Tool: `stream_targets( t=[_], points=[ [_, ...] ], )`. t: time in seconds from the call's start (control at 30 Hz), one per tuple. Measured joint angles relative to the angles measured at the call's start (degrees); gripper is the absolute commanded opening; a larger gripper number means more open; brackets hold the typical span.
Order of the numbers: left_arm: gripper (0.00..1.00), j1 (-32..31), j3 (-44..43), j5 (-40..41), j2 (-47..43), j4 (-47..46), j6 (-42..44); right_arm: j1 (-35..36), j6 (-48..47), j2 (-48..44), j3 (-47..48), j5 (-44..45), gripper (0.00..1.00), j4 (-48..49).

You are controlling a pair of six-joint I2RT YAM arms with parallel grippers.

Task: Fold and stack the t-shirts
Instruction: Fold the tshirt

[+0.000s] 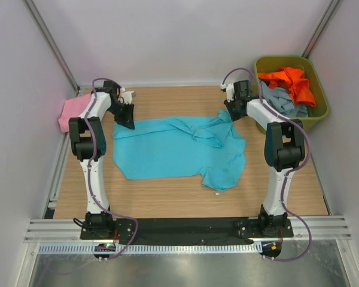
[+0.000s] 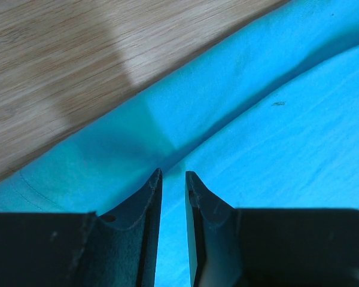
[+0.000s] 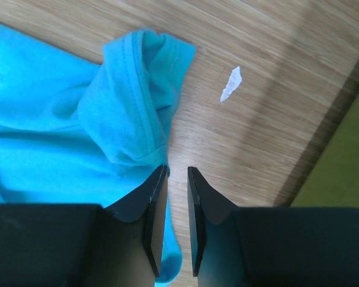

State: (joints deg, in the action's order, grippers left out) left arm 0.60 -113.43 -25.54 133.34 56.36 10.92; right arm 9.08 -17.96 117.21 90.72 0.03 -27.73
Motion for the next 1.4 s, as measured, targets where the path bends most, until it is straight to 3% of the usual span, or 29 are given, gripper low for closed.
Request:
stream_targets(
  t=[0.3,0.7,1.1,1.23,1.4],
  points=[
    [0.23,0.00,0.00,0.09,0.00,0.02,0.02,0.02,-0.37,-0.02,0.07,2.27,0.28,0.70],
    [0.22,0.00,-0.02,0.26,0.00,0.83,0.13,0.26,4.46,-0.11,3.17,-8.02,0.29,-0.04],
    [0.18,0.00,1.42,-7.13,-0.13,15.21,6.54,1.99,6.54,9.22,8.28,-11.34,0.30,0.81],
    [0.18,0.00,4.83,-6.99,-0.79,18.36,9.38,1.99,6.99,9.86,8.33,-11.45,0.30,0.66],
    [0.18,0.20,2.82,-6.91,-1.75,19.82,10.62,2.08,6.97,9.03,8.85,-12.11,0.32,0.33]
  ],
)
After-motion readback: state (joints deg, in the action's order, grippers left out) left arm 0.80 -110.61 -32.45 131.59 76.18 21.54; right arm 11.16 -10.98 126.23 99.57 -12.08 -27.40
